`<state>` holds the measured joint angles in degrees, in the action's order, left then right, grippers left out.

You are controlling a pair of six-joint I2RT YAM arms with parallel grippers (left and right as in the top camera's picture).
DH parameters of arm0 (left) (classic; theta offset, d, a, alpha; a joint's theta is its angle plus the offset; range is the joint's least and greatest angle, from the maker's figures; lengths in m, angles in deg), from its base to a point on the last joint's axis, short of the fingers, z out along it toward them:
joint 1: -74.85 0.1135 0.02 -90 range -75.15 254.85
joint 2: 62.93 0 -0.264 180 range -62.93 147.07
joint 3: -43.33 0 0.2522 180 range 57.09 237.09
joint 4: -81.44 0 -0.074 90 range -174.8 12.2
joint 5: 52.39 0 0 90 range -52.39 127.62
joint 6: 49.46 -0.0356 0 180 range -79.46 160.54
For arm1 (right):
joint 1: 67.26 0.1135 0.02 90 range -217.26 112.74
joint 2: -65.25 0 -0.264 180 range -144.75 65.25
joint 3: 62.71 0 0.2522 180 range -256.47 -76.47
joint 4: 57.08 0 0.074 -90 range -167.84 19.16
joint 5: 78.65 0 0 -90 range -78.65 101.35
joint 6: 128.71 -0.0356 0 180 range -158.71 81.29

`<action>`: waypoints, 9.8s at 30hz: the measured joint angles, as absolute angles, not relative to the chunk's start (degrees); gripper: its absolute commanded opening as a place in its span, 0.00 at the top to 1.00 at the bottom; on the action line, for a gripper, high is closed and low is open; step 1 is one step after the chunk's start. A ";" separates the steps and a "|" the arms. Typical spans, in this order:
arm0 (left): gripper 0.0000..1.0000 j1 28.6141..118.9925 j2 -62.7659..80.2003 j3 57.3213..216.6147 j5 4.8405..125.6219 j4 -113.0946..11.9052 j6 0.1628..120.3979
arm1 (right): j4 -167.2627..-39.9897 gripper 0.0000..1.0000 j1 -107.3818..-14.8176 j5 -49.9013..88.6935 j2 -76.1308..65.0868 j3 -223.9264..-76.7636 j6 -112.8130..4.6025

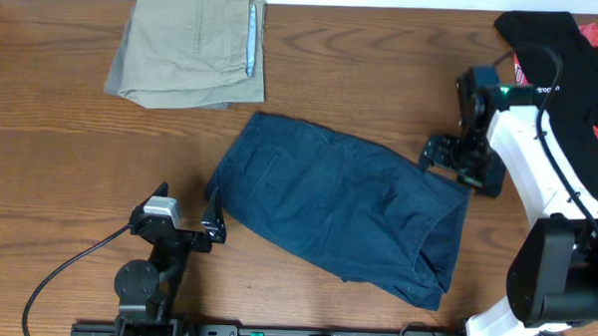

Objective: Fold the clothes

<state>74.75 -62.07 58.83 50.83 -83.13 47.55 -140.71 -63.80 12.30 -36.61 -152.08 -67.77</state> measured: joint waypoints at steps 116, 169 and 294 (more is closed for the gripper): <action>0.02 74.75 -62.07 58.83 50.83 -83.13 47.55 | -138.65 0.01 -72.00 20.65 -36.09 -136.87 -56.09; 0.02 74.75 -62.07 58.83 50.81 -83.13 47.55 | -149.84 0.01 -72.00 14.14 -5.01 -134.64 -68.95; 0.02 74.75 -62.07 58.83 50.83 -83.13 47.55 | -140.23 0.72 -70.42 13.81 -44.37 -167.49 -58.04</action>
